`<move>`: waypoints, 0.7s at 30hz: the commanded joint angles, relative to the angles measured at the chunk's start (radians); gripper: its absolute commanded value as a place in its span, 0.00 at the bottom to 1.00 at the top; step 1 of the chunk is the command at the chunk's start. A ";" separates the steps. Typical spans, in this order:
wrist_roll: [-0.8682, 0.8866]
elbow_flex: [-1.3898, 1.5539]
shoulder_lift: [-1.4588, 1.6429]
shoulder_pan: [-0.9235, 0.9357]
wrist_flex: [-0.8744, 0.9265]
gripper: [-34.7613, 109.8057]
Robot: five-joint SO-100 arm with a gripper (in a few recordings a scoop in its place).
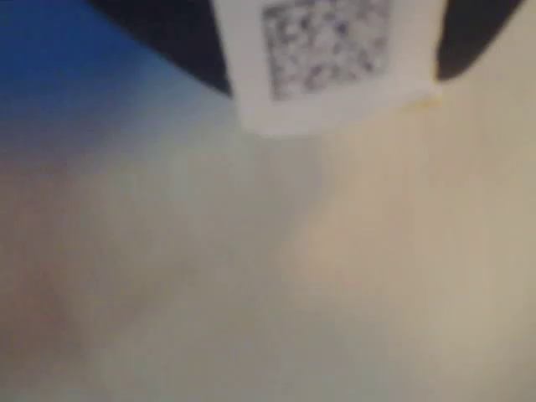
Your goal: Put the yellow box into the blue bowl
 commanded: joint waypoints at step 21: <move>0.538 -1.361 -1.023 -0.166 0.190 0.24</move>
